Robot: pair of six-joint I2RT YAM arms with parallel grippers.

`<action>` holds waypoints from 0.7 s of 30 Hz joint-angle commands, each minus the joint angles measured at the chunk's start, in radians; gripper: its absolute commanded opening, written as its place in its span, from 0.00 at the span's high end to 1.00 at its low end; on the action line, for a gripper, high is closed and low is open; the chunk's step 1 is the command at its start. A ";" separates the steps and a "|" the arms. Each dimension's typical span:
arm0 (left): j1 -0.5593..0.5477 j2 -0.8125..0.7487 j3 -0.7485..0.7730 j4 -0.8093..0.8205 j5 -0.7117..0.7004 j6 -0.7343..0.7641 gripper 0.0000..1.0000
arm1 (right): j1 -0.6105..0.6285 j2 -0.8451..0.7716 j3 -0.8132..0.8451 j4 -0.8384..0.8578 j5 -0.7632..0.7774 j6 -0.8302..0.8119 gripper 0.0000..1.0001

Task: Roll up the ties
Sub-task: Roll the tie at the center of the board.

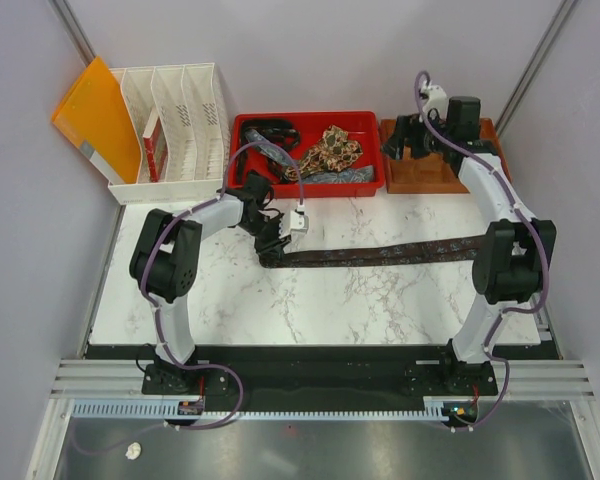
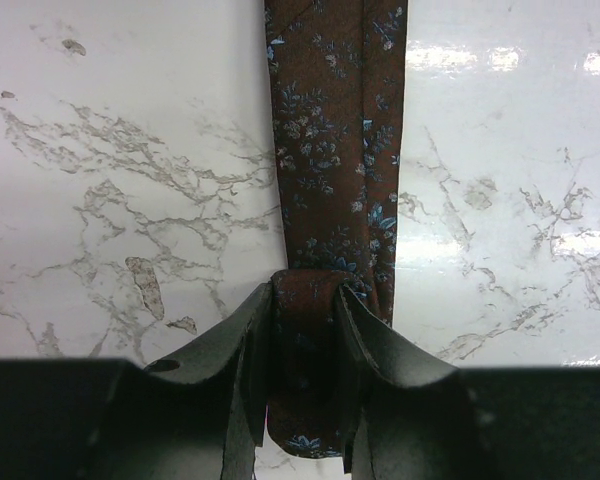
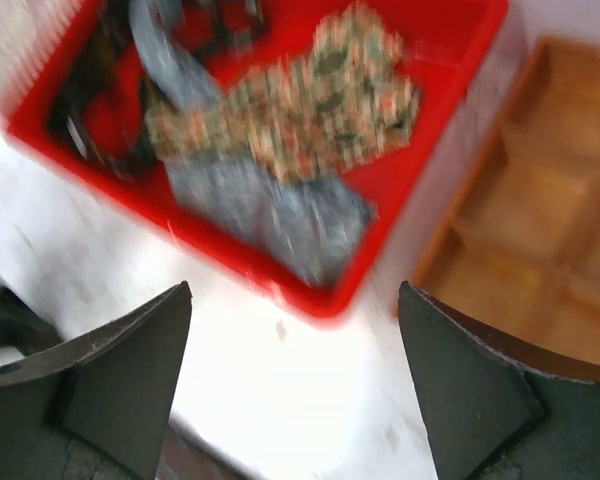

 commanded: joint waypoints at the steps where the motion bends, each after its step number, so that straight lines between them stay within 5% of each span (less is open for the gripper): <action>1: -0.008 -0.008 -0.021 0.051 -0.032 -0.071 0.64 | 0.012 -0.075 -0.155 -0.419 0.062 -0.559 0.12; 10: -0.050 0.010 0.019 0.070 -0.029 -0.163 0.65 | 0.037 -0.116 -0.473 -0.412 0.205 -0.803 0.32; 21: -0.136 0.039 0.045 0.119 -0.092 -0.218 0.66 | 0.008 -0.018 -0.475 -0.376 0.282 -0.852 0.44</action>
